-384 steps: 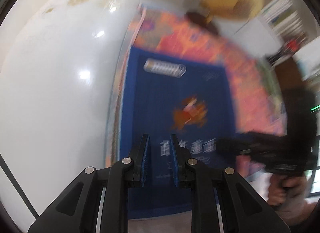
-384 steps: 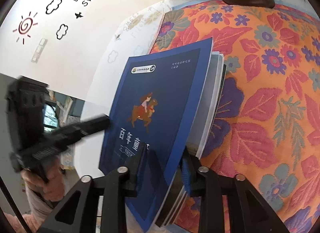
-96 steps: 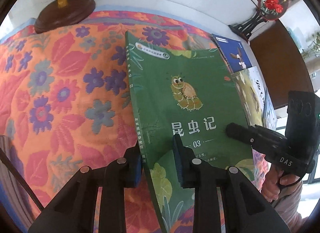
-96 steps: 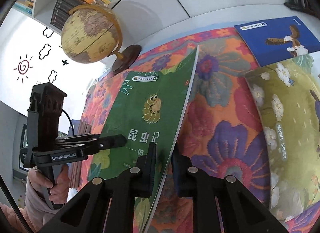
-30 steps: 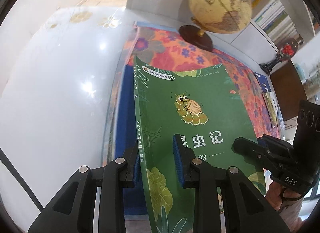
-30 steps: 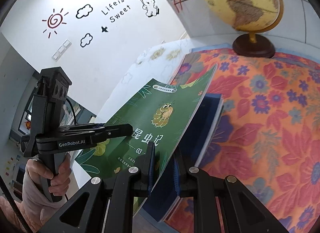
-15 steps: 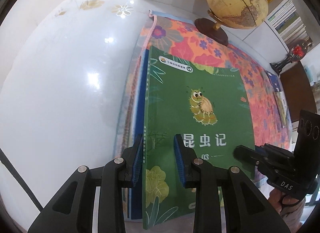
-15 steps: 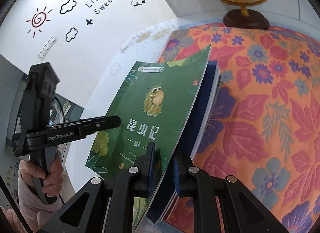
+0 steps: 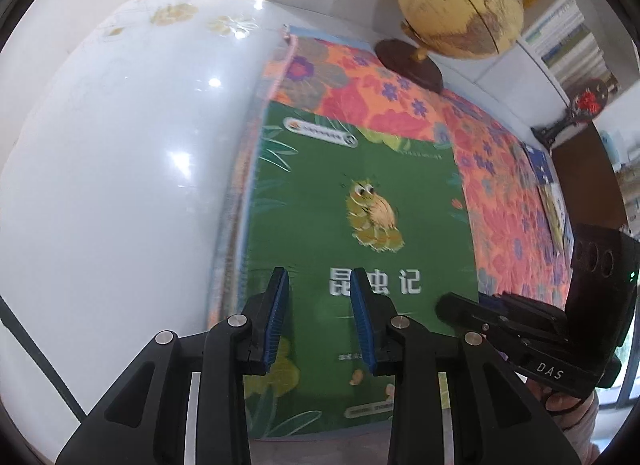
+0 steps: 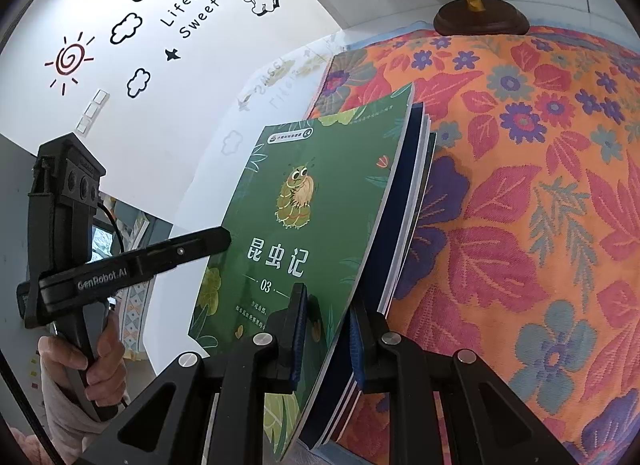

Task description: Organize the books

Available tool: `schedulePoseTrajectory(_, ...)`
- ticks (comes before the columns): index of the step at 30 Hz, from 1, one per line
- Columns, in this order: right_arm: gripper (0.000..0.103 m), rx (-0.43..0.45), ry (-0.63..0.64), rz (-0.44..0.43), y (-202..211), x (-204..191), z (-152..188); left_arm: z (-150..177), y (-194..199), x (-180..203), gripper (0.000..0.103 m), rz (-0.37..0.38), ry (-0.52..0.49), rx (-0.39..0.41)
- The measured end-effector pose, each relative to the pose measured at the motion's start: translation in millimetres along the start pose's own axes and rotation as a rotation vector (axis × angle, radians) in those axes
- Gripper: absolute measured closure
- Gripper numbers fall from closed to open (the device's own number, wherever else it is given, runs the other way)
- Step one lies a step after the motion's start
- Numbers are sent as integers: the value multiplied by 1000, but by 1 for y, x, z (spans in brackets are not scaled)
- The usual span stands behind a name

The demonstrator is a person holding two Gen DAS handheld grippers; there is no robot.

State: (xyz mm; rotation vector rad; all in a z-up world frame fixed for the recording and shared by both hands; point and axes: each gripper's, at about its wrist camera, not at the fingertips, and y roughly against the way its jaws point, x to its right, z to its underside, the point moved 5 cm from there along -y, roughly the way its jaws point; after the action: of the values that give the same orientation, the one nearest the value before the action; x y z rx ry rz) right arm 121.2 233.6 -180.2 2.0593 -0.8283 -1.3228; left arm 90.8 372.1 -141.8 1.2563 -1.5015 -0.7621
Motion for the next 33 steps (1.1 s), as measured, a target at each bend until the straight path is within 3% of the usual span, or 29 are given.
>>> schedulePoseTrajectory(3,84,2,-14,-14,1,1,1,0,-4,3,74,-28,10,-11)
schedulePoseTrajectory(7,80,-19,-87,-54,5,9,1,-1,-4,-3,74,1,66,-26)
schedulePoseTrajectory(9,79,-17,-100,-34,13,15,1,-1,-5,-1,74,-11,57,-29)
schedulePoseTrajectory(12,69,-37,-99,18,22,23,4,-1,-5,3,74,-40,30,-23)
schedulePoseTrajectory(20,68,-24,-133,37,53,60,15,-11,-1,18,70,-79,40,3)
schedulePoseTrajectory(26,68,64,-224,63,107,121,14,-38,-20,91,68,-87,-73,2)
schedulePoseTrajectory(33,68,182,-356,143,196,219,19,-58,-76,219,65,-7,-225,-50)
